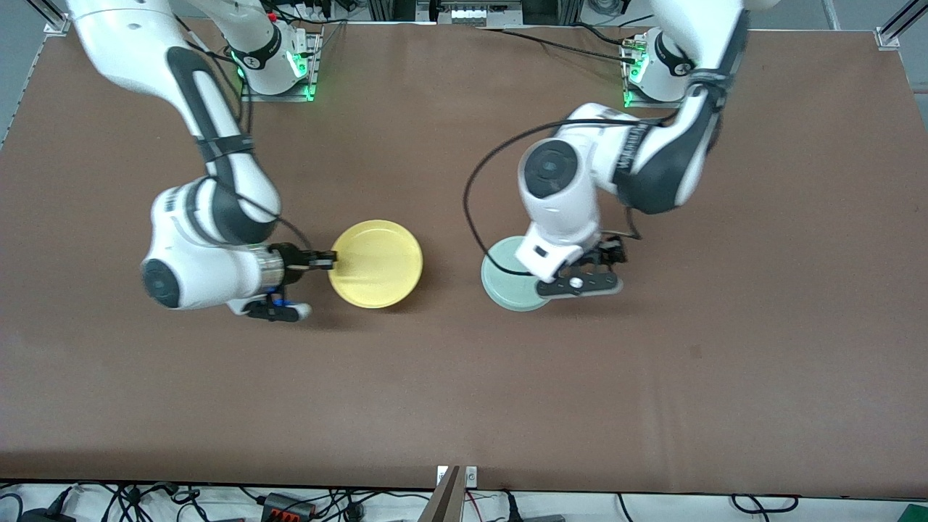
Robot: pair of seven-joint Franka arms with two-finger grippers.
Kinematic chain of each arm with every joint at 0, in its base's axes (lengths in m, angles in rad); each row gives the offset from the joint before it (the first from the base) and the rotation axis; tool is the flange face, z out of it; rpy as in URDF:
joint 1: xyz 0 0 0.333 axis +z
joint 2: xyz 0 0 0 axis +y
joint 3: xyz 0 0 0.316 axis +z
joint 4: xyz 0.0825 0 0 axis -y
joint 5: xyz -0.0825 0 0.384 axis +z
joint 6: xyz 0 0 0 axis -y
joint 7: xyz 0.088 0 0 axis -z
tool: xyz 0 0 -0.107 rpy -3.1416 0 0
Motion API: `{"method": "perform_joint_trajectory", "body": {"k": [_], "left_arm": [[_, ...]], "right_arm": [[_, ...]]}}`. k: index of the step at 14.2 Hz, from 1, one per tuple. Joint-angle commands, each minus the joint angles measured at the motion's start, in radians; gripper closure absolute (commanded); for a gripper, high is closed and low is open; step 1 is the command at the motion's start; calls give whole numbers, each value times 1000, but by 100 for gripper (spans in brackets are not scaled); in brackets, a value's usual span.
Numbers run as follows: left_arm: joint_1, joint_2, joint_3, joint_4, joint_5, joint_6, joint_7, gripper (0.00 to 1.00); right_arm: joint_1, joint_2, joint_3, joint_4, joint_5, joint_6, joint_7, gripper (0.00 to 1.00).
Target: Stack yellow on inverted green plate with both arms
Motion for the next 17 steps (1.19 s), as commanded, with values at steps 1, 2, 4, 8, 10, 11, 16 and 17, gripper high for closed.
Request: {"method": "perform_joint_trajectory", "body": {"k": [1,2,4,8,10,11,16,17], "left_arm": [[100,-51,-12,-49,-25,-36,230,0],[143,-63,-13,-56,-28,-40,296,0],[224,-83,-21,-56,-92,-48,443,0],[373,-170,-21,-56,-272,-175,542,0],[407,-242,-20,-56,-292,-215,581,0],[416,-273,-20,-57,-294,-241,581,0],[456,-397,14,-127,-298,-300,688,0],[453,-439,34,-185,-303,-246,690,0]], "right_arm": [[69,48,26,18,103,111,55,100],[101,70,26,18,145,157,58,100],[162,101,31,30,187,254,80,100],[275,212,22,177,178,288,230,100],[310,228,19,191,164,315,267,100],[319,234,19,194,132,320,284,100],[361,295,20,266,13,319,391,100],[364,296,20,268,13,319,391,100]]}}
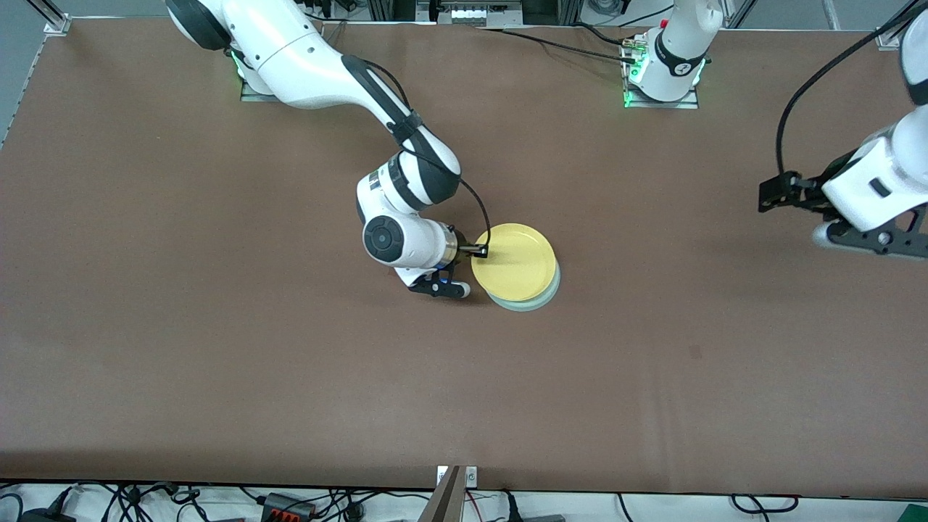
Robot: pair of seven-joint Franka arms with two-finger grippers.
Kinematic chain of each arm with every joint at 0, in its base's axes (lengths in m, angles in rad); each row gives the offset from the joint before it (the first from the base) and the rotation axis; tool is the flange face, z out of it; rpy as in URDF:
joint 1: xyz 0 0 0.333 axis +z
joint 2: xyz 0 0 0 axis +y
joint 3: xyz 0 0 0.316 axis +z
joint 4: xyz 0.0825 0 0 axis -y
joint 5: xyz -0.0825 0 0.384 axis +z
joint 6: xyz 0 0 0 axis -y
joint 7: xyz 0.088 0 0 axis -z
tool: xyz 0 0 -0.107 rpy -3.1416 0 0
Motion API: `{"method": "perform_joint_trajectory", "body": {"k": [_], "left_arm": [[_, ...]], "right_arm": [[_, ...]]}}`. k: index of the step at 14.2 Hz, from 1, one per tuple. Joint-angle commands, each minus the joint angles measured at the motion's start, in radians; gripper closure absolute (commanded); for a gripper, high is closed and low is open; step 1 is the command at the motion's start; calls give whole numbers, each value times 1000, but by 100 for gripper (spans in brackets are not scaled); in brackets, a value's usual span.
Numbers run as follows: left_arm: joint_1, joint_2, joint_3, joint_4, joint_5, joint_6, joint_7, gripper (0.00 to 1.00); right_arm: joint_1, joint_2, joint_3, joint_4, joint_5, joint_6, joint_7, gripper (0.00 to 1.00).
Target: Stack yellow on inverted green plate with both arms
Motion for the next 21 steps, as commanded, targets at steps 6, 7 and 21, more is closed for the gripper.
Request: {"method": "perform_joint_trajectory", "body": {"k": [6,7,21], "left_arm": [[13,-242,30,-373,-24,328,28,0],[22,-245,20,-376,-23,323,40,0],[24,-223,-18,-321,-26,268,14,0]], "right_arm": [[28,77,-8,120,-15,17,78,100],[29,78,-8,120,-17,18,78,100],[25,77,-10,115,-14,7,102,0]]}}
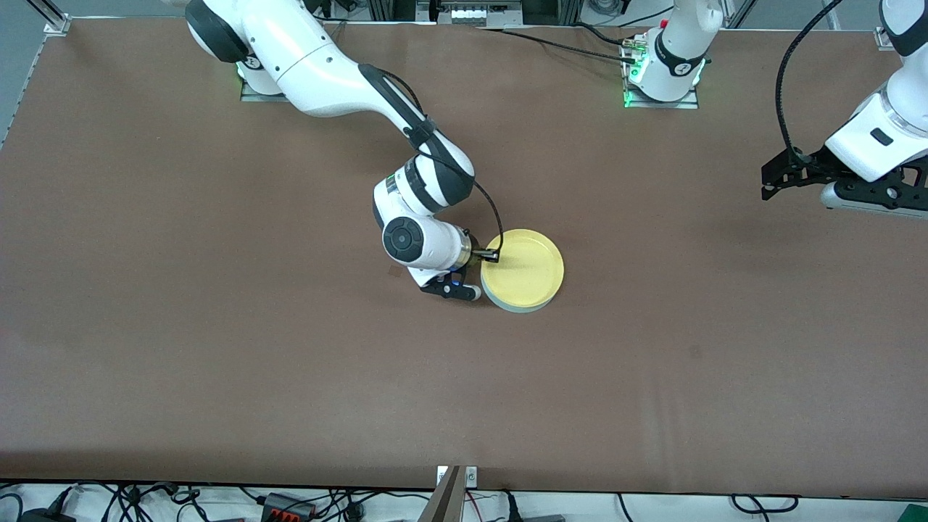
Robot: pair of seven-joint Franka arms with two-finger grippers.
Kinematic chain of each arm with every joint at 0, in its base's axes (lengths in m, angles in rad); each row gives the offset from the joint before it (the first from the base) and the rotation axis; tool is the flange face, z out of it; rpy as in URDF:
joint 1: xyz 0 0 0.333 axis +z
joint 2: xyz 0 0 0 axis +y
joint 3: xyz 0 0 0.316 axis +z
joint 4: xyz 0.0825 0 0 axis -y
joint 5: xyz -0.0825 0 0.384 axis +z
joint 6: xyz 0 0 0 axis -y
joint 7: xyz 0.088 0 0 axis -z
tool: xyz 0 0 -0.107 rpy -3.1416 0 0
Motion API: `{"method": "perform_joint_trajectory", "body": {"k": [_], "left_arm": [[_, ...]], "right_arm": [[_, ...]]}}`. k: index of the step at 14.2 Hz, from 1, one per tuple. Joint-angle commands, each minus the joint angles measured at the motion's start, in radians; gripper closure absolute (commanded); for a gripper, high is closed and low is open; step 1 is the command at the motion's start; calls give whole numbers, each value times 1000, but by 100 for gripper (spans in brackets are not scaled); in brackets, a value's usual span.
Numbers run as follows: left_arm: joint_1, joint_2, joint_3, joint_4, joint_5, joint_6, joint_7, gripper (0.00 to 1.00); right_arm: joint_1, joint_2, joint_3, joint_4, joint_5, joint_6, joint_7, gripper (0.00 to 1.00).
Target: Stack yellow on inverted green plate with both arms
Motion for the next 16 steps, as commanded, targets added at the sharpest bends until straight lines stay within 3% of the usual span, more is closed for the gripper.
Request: {"method": "perform_joint_trajectory", "body": {"k": [1,4,9,13,16], "left_arm": [[12,-1,-13,22,-24,-22,3,0],[12,-1,-14,22,-24,-24,4,0],[12,-1,-14,26,-23,-24,3,0],[12,-2,-25,29,-23,-47,3,0],[14,-1,-23,35,-23,-48,4,0]], "right_arm": [[-8,3,-1,37,-6,-15,28,0],[-28,-59,-12,38,-16,-59,29,0],[-65,-210,-142,43,-112,-334,-47,0],[-85,-296,-274,43,-222,-509,-205,0],[-101,-357,-398,43,-233,-569,-344,0]]}}
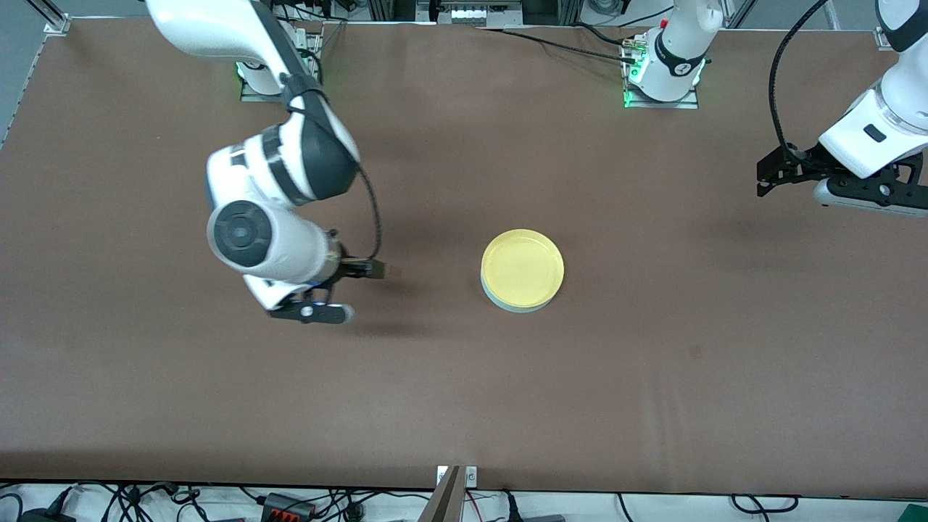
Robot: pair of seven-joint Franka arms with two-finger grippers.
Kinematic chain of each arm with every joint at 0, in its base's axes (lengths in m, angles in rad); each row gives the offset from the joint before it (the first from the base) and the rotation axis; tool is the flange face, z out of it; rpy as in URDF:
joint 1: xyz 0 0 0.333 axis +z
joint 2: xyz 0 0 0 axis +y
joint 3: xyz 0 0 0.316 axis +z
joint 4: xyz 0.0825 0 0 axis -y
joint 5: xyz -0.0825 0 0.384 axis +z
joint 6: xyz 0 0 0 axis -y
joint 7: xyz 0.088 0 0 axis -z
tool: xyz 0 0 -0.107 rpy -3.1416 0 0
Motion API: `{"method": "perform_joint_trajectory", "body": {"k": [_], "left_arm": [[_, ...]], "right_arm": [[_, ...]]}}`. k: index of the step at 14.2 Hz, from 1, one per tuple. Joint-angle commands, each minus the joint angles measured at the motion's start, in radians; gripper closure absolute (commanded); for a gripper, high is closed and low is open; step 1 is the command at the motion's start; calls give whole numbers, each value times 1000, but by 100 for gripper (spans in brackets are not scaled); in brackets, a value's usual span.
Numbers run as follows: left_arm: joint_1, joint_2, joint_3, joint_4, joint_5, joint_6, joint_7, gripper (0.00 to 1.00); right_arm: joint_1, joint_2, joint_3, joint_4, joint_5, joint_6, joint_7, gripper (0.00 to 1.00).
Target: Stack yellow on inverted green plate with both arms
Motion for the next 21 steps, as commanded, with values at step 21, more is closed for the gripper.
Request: {"method": "perform_joint_trajectory", "body": {"k": [21], "left_arm": [[23,1,-10,23,-23,-32,3,0]], "right_arm": [[-418,-361,140,-143,-189,0,-189,0]]}}
